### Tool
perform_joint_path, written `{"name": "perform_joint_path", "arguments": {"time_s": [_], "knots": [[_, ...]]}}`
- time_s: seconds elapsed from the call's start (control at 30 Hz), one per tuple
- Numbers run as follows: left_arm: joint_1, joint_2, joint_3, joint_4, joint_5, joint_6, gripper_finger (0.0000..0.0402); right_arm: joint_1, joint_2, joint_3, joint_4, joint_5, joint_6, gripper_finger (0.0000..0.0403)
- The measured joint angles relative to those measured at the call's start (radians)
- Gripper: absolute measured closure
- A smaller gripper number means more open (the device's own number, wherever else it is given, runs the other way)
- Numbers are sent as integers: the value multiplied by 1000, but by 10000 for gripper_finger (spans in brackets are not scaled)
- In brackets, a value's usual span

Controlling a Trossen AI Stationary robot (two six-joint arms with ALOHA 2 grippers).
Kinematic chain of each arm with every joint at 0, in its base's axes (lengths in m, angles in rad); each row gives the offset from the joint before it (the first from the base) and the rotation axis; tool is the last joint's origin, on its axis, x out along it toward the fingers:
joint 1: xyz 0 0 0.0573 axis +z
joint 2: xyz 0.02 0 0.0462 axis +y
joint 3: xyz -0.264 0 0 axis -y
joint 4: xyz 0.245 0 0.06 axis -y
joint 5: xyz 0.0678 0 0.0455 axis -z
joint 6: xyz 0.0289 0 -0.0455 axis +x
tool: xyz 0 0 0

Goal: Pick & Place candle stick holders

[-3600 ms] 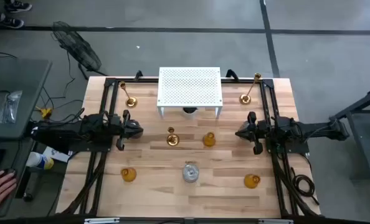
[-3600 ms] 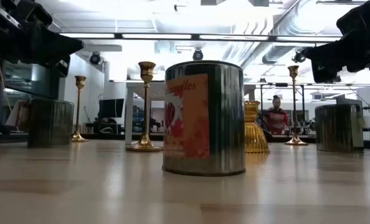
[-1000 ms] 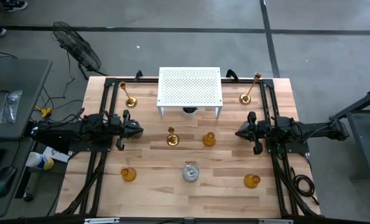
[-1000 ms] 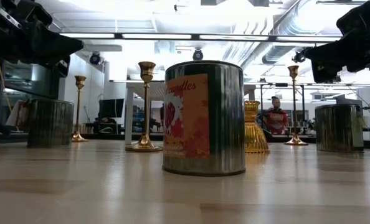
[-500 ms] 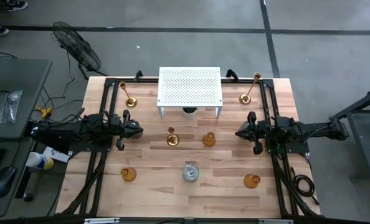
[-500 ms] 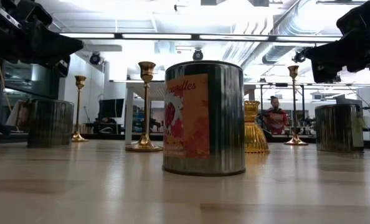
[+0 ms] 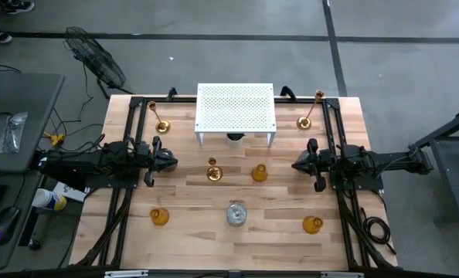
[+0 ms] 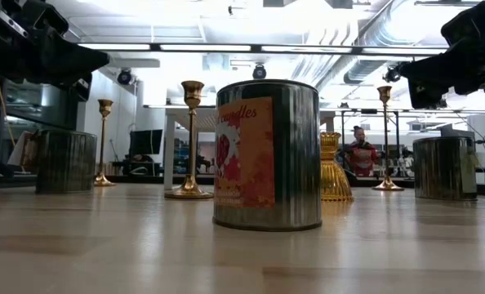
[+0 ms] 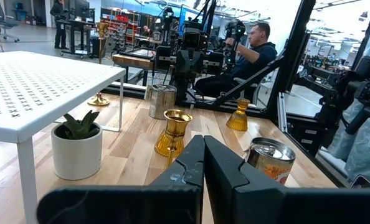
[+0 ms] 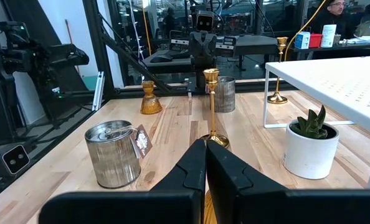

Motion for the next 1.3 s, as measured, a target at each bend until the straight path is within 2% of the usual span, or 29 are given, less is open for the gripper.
{"name": "perform_joint_path", "arguments": {"time_s": [0.57, 0.7, 0.93, 1.03, 1.17, 1.3], "knots": [[0, 0, 0, 0, 0, 0, 402, 0, 0, 0, 0, 1, 3, 398], [0, 0, 0, 0, 0, 0, 402, 0, 0, 0, 0, -18, 75, 398], [0, 0, 0, 0, 0, 0, 402, 0, 0, 2, 3, -16, 90, 398], [0, 0, 0, 0, 0, 0, 402, 0, 3, 19, -19, -20, 202, 398], [0, 0, 0, 0, 0, 0, 402, -6, 17, 67, -77, 31, 465, 398], [0, 0, 0, 0, 0, 0, 402, -42, 39, 139, -193, 36, 690, 398]]}}
